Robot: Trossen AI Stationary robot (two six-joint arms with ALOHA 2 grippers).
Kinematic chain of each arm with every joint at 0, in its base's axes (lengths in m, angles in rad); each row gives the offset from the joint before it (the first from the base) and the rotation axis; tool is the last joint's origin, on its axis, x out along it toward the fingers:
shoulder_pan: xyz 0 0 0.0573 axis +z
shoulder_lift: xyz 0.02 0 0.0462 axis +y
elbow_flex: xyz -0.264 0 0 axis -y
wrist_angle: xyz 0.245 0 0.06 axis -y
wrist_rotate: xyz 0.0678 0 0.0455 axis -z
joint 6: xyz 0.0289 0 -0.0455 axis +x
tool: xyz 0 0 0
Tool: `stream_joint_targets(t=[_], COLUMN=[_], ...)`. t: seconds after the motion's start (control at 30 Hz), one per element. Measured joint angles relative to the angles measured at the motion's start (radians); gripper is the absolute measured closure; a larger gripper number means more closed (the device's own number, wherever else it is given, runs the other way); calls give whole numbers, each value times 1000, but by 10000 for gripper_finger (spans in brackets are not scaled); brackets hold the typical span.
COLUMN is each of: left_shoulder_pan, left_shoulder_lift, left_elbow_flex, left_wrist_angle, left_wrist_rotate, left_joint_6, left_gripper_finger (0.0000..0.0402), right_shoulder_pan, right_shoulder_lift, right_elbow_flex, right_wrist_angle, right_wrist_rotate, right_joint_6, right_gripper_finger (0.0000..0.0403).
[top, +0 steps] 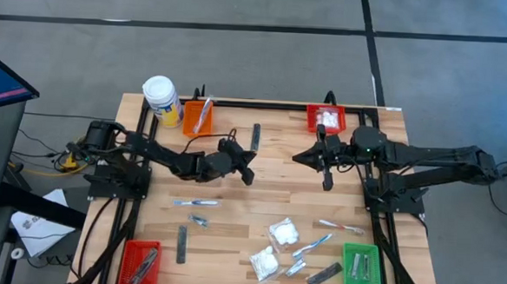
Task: Pick & Place Travel size toiletries
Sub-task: Put the top comb into the bottom red bin
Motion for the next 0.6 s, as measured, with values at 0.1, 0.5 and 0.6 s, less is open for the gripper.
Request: stream_joint_targets(t=[0.1,0.5,0.6], left_shoulder_pan=[21,147,196], left_shoulder_lift=[19,180,220], left_elbow_flex=[40,213,268], left_wrist_angle=[-66,-296,-336], left_wrist_rotate=[8,28,91], left_joint_6=[6,-12,-15], left_gripper_finger=[393,401,401], right_shoulder_pan=[0,2,3], right_shoulder_lift=[0,1,1], right_elbow_flex=[0,0,0], right_wrist_angle=[-2,-37,-53], right_wrist_rotate=[0,0,0], right_joint_6=[0,34,50], right_gripper_finger=[397,397,397])
